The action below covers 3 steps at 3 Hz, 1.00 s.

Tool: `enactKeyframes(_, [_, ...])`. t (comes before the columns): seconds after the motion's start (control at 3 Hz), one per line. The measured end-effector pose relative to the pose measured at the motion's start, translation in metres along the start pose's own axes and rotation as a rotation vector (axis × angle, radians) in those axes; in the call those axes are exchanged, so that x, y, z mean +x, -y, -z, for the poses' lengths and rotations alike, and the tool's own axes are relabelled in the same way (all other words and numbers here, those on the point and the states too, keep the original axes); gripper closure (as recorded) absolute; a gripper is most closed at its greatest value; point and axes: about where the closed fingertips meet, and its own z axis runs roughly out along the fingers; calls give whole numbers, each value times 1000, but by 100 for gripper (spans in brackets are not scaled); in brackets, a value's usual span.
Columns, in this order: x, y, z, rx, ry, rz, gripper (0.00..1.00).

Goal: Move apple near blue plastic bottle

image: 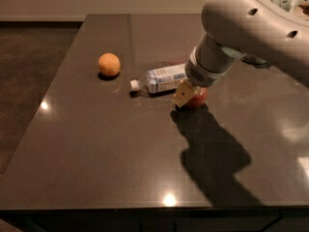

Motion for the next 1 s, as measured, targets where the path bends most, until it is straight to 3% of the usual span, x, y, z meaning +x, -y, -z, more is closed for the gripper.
enactKeyframes(0.33, [6, -5, -2, -32, 4, -89, 60])
enactKeyframes(1.0, [-4, -16, -2, -83, 59, -181, 13])
